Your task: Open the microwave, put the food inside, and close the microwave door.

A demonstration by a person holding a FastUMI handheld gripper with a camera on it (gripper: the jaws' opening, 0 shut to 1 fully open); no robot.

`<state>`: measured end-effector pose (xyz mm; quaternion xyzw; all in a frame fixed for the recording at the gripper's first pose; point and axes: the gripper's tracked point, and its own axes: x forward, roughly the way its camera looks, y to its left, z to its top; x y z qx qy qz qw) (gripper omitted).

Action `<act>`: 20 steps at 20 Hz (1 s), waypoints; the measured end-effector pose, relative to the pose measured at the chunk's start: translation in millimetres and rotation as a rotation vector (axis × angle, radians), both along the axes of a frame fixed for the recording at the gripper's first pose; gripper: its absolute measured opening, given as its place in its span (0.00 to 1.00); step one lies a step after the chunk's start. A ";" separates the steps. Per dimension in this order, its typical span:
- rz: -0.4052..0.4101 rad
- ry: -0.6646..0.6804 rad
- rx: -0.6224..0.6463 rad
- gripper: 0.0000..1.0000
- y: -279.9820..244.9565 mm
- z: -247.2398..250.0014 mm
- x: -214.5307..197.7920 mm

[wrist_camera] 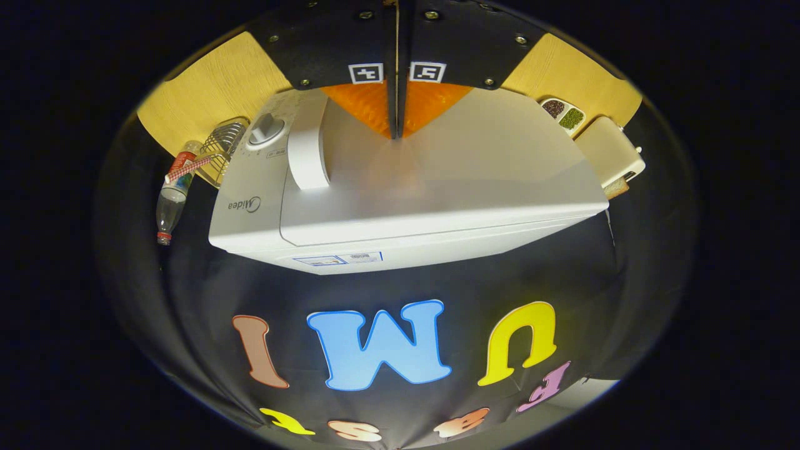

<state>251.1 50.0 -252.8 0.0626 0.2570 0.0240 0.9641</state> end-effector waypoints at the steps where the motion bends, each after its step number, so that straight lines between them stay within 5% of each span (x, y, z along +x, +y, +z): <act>1: 0.001 -0.014 -0.009 0.03 0.2 5.8 -2.9; 20: -0.029 -0.169 -0.072 0.03 -27.5 112.5 -139.5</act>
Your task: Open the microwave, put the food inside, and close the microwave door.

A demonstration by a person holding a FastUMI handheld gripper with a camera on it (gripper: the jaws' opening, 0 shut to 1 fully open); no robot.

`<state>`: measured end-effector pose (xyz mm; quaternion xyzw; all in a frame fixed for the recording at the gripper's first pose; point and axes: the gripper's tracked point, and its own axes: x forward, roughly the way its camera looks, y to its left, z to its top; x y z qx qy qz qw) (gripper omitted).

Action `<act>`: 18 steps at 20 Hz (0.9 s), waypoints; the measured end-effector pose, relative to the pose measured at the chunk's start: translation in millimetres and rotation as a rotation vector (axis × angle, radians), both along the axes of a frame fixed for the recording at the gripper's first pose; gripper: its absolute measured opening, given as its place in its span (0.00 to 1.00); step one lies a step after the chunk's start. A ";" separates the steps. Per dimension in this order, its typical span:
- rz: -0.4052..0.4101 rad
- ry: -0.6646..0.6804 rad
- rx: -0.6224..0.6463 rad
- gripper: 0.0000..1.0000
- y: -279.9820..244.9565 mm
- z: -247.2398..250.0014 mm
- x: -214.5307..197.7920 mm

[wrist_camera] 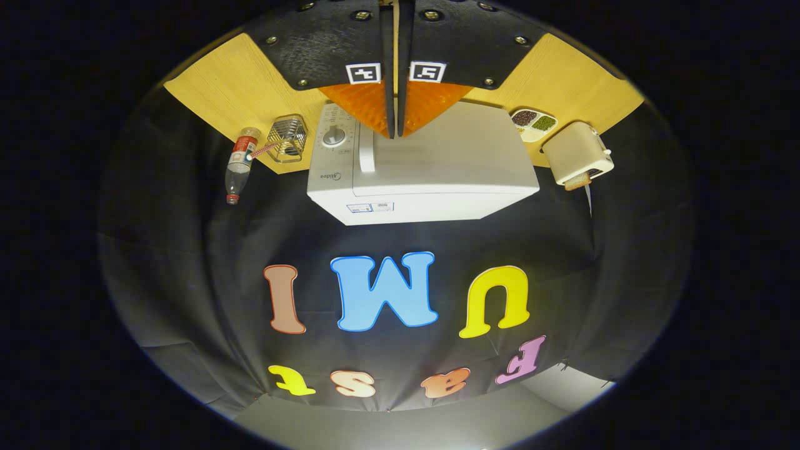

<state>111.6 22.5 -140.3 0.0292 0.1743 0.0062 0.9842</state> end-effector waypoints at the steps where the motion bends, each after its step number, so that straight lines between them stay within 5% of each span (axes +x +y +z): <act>1: 0.000 -0.007 -0.001 0.03 -0.3 5.1 -6.4; 9: -0.003 -0.067 -0.032 0.04 -3.9 38.1 -68.8; 10: -0.005 -0.066 -0.041 0.12 -4.9 37.4 -74.1; 15: 0.002 -0.086 -0.020 0.87 0.4 49.7 -95.6; 18: 0.000 -0.108 -0.027 0.98 0.5 60.0 -101.2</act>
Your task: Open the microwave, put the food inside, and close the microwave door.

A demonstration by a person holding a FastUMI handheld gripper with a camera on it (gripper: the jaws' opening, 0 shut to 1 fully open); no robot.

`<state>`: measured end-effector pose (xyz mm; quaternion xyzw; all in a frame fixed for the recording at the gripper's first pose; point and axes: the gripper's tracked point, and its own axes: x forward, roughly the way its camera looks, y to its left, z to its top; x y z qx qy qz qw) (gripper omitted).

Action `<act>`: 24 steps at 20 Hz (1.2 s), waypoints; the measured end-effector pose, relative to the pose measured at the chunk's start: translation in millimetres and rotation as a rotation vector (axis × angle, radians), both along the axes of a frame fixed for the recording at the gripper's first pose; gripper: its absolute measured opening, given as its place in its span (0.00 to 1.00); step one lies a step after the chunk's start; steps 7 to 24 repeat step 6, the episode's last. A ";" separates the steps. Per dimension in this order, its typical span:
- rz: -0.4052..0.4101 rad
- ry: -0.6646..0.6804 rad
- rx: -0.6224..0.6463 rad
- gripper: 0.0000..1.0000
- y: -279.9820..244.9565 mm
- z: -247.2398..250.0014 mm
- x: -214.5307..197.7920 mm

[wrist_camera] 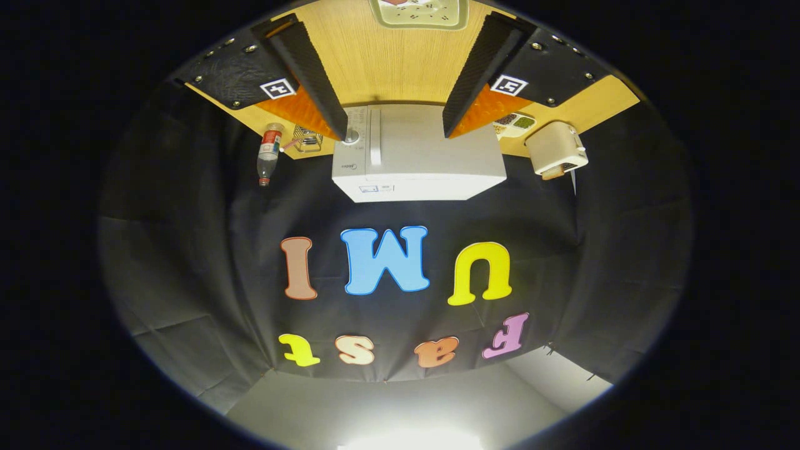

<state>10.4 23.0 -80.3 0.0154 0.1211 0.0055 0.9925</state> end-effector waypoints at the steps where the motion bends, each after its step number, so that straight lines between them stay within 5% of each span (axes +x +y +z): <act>1: 0.000 -0.015 0.000 0.98 0.7 5.5 -1.4; 24: 0.012 -0.057 0.001 0.97 9.1 22.8 -3.4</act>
